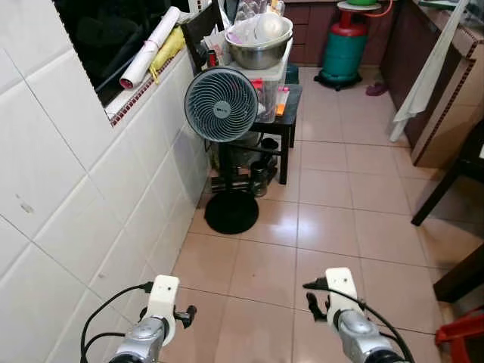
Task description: Setting the table
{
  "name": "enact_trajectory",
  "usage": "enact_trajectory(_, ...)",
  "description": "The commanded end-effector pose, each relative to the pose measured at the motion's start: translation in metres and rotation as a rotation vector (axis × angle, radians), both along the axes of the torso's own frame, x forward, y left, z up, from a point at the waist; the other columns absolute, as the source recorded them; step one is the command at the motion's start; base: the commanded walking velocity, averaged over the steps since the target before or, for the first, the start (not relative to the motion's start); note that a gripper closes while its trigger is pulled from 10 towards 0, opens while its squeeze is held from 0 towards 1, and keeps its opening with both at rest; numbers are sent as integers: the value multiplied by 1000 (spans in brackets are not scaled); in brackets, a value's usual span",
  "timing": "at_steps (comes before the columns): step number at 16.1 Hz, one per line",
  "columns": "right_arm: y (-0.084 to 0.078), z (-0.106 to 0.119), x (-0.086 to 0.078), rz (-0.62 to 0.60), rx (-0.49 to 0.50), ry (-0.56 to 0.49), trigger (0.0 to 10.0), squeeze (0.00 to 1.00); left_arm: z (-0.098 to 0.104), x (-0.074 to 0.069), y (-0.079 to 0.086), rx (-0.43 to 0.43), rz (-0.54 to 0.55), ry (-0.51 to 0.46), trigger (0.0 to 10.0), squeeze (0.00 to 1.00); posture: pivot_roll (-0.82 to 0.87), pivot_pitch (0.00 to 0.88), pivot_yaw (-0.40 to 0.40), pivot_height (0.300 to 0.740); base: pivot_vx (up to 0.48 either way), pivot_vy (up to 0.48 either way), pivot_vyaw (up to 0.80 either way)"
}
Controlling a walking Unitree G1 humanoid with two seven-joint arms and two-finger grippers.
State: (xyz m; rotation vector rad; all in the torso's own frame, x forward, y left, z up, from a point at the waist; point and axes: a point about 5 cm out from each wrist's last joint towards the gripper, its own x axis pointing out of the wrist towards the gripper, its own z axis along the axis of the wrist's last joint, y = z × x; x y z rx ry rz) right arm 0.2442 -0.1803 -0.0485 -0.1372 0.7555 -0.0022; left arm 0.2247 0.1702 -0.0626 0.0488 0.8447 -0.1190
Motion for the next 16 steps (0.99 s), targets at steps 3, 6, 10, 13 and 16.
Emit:
enact_trajectory(3,3,1,1,31,7,-6,10000,0,-2,-7,7,-38,59,-23,10000,0,-2,0,21,740,0,0,-800)
enact_trajectory(6,9,18,21,59,89,-135,10000,0,22,18,11,-57,-25,-255,10000,0,23,0,1,740,0,0,0)
enact_trajectory(10,16,55,55,136,138,-334,10000,0,51,38,23,-64,-116,-438,10000,0,32,0,-3,740,0,0,0)
enact_trajectory(13,3,98,79,164,169,-520,10000,0,87,48,23,-41,-205,-666,10000,0,21,0,41,740,0,0,0)
enact_trajectory(16,-9,113,64,183,172,-605,10000,0,105,32,17,-5,-190,-793,10000,0,-10,0,95,740,0,0,0)
